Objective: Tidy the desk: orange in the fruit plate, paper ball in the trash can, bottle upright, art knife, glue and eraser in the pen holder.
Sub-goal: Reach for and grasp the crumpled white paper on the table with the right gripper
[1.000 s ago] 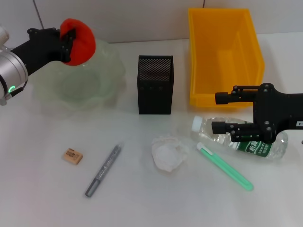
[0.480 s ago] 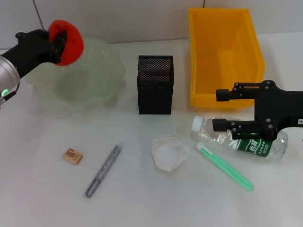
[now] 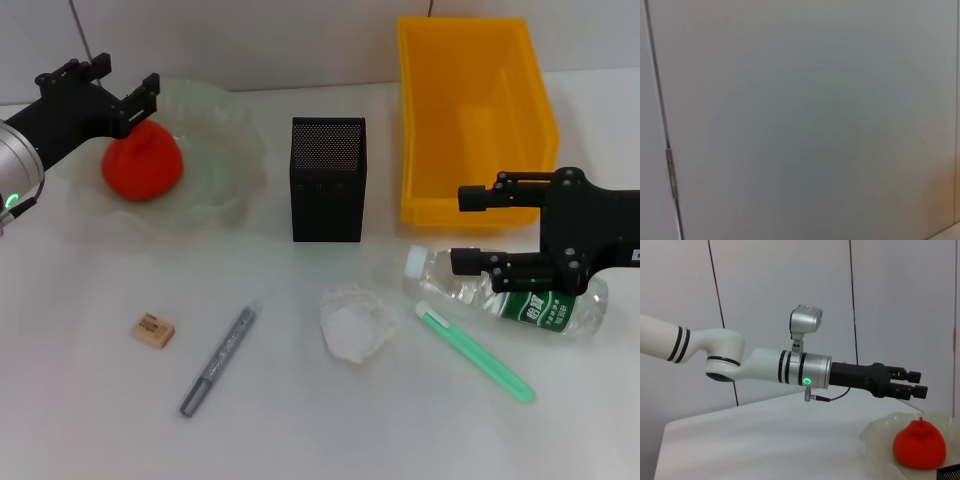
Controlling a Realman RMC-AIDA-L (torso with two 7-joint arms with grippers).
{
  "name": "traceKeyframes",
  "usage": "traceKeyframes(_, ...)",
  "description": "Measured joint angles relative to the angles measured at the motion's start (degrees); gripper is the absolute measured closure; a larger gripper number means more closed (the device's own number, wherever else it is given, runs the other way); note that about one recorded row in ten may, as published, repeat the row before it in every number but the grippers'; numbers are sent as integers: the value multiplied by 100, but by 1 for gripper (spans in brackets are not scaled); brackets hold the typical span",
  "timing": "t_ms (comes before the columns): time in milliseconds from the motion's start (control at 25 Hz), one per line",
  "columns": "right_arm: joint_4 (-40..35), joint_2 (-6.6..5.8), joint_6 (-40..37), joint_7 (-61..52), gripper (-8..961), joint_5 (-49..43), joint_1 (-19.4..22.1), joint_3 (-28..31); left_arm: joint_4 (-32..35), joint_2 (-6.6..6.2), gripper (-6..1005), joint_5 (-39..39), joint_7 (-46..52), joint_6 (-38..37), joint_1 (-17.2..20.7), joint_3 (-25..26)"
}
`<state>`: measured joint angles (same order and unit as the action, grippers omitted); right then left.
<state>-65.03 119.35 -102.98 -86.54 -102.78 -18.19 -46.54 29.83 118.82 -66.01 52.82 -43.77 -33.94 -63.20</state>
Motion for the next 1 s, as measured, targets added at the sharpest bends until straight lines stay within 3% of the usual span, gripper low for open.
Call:
traceKeyframes(160,27,0,28,0,244,3,11,20,1,0,413,0,57,-110,19,-6)
traceKeyframes(320,15,-7,26,1,244,4,45,23,253,-40,167,-61,543,-671,158,-284)
traceKeyframes(440,13,-7,22,2,244,4,61,23,405,-49,167,-73,628,-809,239,-390)
traceKeyframes(640,29,-11,31,4,244,4,82,40,1446,-73,168,-132,824,-1971,1036,-603)
traceKeyframes(800,16,-17,25,6,244,-9,87,81,1729,-96,168,-327,1086,-2310,1255,-584)
traceKeyframes(880,12,-18,25,5,245,-18,87,94,2137,-151,168,-965,1581,-2848,1513,-551)
traceKeyframes(1000,-9,-20,30,5,245,-36,88,124,2235,-179,169,-1225,1761,-3128,1572,-548)
